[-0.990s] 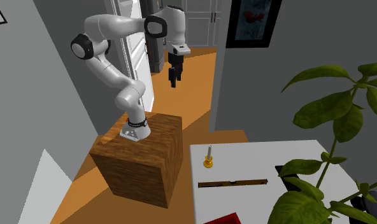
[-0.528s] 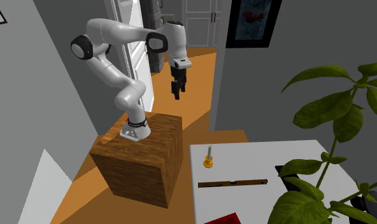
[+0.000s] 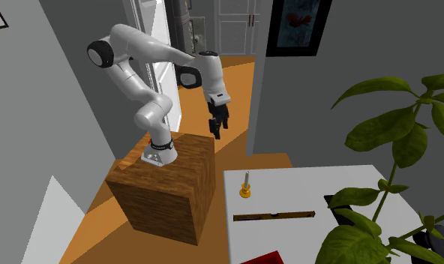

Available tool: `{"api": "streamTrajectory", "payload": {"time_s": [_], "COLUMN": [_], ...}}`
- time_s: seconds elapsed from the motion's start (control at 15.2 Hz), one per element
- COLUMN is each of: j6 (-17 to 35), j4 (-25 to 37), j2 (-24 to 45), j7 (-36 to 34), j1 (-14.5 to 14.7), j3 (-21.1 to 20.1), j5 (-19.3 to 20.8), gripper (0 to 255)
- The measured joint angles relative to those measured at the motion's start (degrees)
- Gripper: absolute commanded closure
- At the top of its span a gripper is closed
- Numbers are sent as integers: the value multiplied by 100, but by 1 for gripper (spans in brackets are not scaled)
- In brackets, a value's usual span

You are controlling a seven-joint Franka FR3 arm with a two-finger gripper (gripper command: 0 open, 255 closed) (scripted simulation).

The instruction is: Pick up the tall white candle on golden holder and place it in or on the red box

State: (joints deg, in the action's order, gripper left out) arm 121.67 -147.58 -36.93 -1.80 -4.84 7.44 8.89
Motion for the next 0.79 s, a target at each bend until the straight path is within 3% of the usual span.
{"api": "streamTrajectory", "payload": {"time_s": [0.46, 0.79], "j6": [2074, 3518], "j4": [-252, -81], "j2": [1172, 2329], "j7": [30, 236], "j1": [-200, -147], "j3": [477, 877], "j5": [91, -195], "gripper": [0, 0]}}
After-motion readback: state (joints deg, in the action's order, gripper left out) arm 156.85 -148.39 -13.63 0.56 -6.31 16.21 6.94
